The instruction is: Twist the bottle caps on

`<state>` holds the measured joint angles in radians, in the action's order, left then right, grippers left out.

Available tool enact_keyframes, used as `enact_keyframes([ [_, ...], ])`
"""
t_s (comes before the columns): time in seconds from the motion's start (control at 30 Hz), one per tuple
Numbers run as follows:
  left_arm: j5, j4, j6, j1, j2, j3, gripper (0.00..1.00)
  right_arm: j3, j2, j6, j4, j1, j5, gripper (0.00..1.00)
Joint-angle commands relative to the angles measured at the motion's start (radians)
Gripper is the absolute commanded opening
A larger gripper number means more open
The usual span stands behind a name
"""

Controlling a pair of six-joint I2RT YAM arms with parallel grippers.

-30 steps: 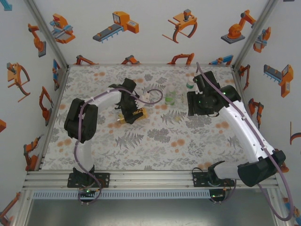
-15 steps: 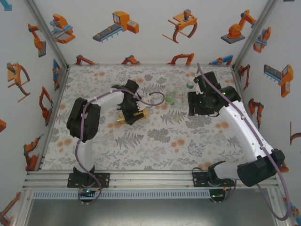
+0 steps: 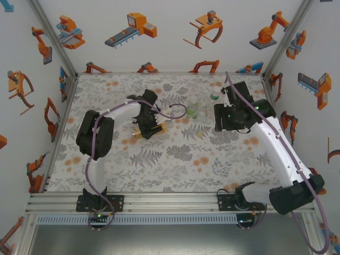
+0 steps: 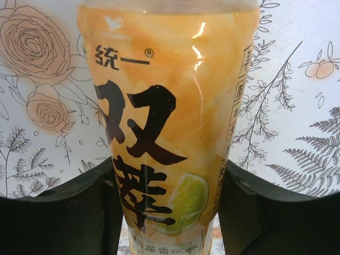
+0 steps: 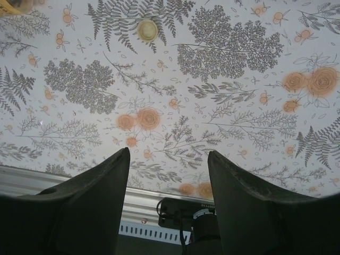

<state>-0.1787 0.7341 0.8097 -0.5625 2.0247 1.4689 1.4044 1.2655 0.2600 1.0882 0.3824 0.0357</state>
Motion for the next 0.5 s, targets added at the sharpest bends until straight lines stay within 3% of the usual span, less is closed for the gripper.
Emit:
enact_keyframes([
  [0.0,-0.005,0.027,-0.012,-0.002,-0.012,0.005,0.44,0.011,-0.024,-0.022,0.03,-0.007,0.034,0.57],
  [0.47,-0.107,-0.201,-0.251,-0.002,-0.408,-0.202,0.41,-0.013,-0.049,0.005,0.035,-0.007,0.028,0.57],
])
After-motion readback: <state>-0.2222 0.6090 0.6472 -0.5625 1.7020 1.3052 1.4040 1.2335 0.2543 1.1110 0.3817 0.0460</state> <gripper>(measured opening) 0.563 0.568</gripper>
